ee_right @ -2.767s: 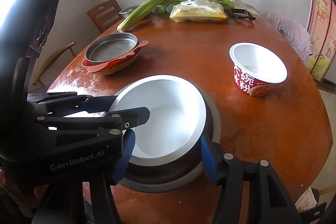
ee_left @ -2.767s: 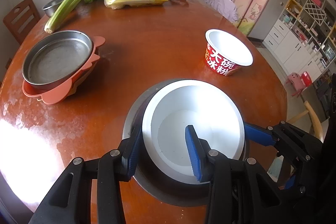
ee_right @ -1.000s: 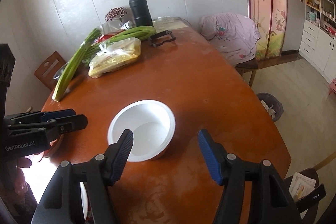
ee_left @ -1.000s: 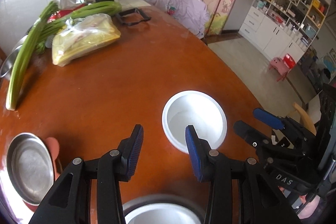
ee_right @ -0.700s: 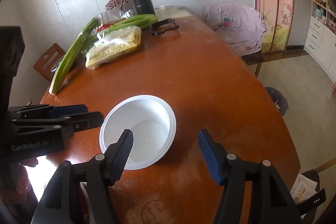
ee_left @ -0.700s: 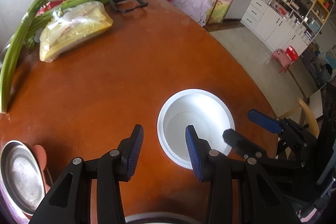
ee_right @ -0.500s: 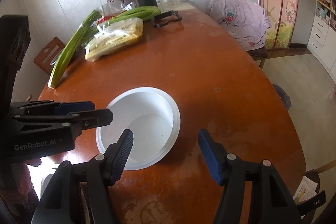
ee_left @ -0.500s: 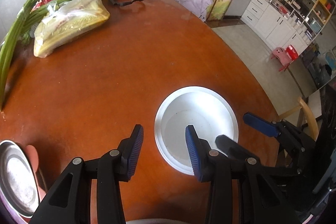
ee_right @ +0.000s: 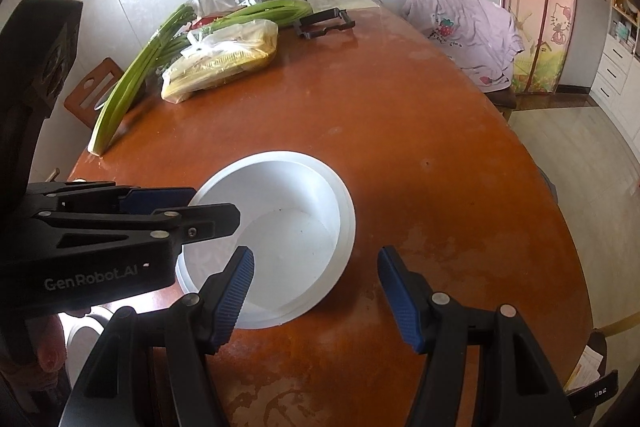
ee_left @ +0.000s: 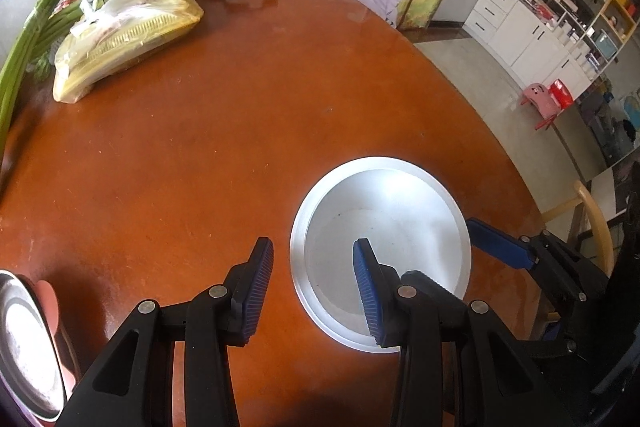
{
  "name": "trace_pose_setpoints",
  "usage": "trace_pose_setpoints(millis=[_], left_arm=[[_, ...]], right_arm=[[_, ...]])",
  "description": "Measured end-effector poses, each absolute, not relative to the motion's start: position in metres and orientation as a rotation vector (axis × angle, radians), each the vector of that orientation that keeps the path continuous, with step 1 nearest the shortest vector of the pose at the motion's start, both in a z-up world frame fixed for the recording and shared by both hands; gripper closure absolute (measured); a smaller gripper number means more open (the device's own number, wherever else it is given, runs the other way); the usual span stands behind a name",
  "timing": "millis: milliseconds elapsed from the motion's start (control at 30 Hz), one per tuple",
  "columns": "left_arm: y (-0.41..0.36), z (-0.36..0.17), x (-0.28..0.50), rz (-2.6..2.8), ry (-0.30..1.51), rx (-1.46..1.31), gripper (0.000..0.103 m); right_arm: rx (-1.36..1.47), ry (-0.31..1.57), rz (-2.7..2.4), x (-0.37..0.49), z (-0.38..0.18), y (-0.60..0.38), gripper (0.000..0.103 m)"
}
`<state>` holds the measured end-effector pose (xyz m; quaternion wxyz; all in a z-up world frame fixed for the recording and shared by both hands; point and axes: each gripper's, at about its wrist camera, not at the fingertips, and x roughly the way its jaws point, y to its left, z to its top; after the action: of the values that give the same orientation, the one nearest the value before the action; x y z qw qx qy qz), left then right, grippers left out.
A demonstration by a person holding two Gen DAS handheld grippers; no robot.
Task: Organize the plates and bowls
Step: 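Grasp the rim of the smaller white bowl with the left gripper and lift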
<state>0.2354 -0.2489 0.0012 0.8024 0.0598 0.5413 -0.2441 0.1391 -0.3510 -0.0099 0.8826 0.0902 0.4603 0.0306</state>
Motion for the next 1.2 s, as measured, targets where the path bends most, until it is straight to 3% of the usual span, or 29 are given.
trace_pose_setpoints(millis=[567,800,1200], left_arm=[[-0.259,-0.016,0.243,-0.532,1.22,0.137,0.063],[-0.258,-0.02,0.243,-0.544,1.238,0.128,0.075],[-0.246,-0.013,0.24,-0.531,1.232,0.091,0.074]], right_arm=[[0.19,0.973,0.099,0.141,-0.017,-0.344,0.04],[0.19,0.978,0.11,0.141,-0.018,-0.34,0.041],[0.155,0.986,0.139,0.147,-0.011,-0.324,0.042]])
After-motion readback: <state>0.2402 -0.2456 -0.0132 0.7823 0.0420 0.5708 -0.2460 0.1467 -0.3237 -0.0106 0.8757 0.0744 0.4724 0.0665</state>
